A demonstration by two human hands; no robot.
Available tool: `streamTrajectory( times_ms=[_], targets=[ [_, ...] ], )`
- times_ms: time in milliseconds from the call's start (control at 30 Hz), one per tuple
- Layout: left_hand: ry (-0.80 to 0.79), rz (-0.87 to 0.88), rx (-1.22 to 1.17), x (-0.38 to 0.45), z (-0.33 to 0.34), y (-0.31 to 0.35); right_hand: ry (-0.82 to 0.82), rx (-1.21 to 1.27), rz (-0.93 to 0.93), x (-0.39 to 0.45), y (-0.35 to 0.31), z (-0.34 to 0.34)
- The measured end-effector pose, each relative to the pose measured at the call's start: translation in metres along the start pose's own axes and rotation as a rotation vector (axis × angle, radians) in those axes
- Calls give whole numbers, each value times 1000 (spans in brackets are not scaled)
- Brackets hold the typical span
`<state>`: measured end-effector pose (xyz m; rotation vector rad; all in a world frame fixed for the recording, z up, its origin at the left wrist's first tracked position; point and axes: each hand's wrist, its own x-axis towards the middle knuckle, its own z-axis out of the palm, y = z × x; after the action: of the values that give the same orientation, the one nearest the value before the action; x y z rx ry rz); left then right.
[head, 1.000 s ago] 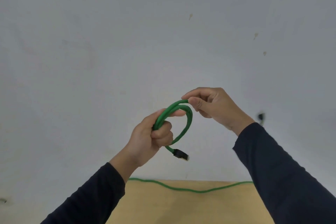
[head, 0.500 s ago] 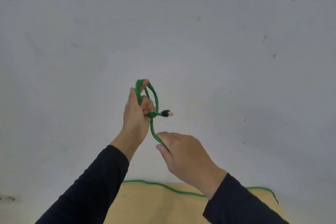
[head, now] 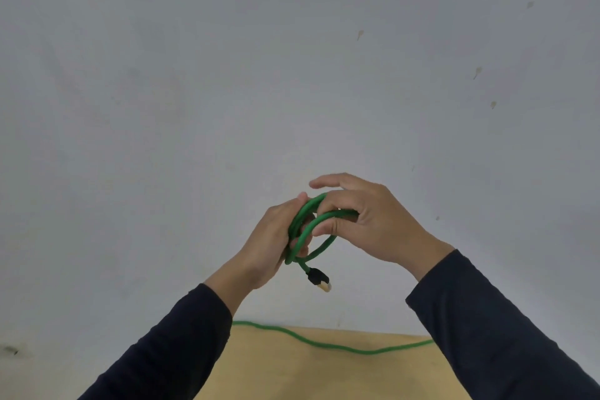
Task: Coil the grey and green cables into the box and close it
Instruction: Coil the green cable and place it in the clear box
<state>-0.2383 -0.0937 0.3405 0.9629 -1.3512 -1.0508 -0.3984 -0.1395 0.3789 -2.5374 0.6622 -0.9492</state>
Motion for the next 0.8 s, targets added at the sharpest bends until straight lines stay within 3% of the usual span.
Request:
streamTrajectory(
  times_ms=[100,233,333,433,633,800],
  targets=[
    [83,31,104,5,-3,3,61,64,7,-4,3,7],
    [335,234,187,5,1,1,225,108,98,-5,5,11],
    [309,290,280,0,5,-8,290,206,245,-6,8,10],
    [297,266,362,3,3,-17,221,196,309,-8,10,10],
    [350,274,537,10,-11,-24,146,90,244,-9,10,7],
    [212,275,479,11,-17,-28,174,18,242,-7,12,-4]
  ],
)
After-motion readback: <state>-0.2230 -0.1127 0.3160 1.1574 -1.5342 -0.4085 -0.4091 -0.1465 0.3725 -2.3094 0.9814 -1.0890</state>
